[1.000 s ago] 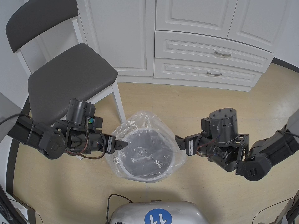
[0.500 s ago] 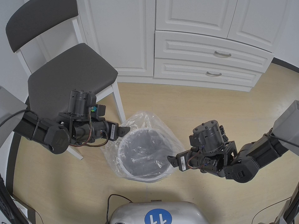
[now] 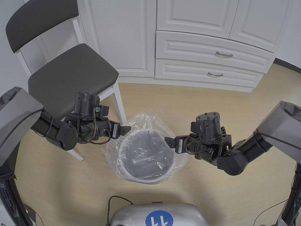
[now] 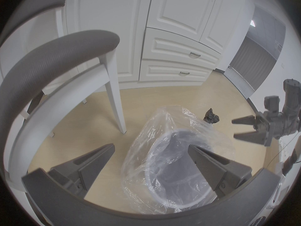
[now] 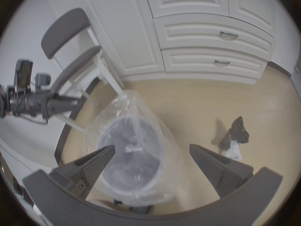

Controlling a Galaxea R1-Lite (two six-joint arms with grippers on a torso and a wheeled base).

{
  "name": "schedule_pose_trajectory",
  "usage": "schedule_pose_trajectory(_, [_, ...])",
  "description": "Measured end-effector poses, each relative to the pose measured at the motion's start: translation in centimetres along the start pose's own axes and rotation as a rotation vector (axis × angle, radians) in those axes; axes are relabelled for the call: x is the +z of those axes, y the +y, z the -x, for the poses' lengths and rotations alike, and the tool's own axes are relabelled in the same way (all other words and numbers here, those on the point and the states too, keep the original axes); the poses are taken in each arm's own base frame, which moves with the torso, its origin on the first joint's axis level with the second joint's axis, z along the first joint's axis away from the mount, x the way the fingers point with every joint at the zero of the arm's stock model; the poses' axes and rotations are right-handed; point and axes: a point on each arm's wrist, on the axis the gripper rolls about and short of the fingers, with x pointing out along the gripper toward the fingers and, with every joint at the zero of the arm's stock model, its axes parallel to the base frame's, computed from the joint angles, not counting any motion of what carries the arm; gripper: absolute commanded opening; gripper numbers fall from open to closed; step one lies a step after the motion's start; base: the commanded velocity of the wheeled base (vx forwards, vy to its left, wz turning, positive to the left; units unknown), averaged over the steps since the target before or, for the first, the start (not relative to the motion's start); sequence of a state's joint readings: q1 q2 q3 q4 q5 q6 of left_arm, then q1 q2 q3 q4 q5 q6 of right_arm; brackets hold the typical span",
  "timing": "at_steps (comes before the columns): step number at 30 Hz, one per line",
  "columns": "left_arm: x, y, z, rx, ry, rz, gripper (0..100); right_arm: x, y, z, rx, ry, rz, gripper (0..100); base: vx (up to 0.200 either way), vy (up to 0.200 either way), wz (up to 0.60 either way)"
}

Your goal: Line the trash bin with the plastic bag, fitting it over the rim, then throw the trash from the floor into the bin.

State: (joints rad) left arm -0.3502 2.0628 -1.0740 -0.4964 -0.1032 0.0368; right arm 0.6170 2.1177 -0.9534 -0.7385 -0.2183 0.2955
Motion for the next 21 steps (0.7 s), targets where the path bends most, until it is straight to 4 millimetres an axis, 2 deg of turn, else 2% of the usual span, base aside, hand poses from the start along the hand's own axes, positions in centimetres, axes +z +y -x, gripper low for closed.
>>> schedule_pose_trajectory(4, [-0.6, 0.7, -1.3, 0.005, 0.006, 0.011, 100, -1.0, 0.0, -2.3, -0.003, -0.098, -0.038, 100, 0.000, 0.000, 0.00])
schedule_pose_trajectory(12, [-1.8, 1.9, -5.1, 0.021, -0.029, 0.040, 100, -5.0, -1.1, -6.3, -0.054, -0.068, -0.046, 100, 0.000, 0.000, 0.00])
schedule_pose_trajectory(16, [-2.4, 2.1, -6.2, 0.025, -0.019, 0.052, 100, -5.5, -1.9, -7.5, -0.074, -0.069, -0.057, 100, 0.000, 0.000, 0.00])
schedule_pose_trajectory(21, [-2.6, 2.5, -7.5, 0.031, -0.027, 0.094, 100, -4.8, -2.7, -8.6, -0.084, -0.154, -0.086, 100, 0.000, 0.000, 0.00])
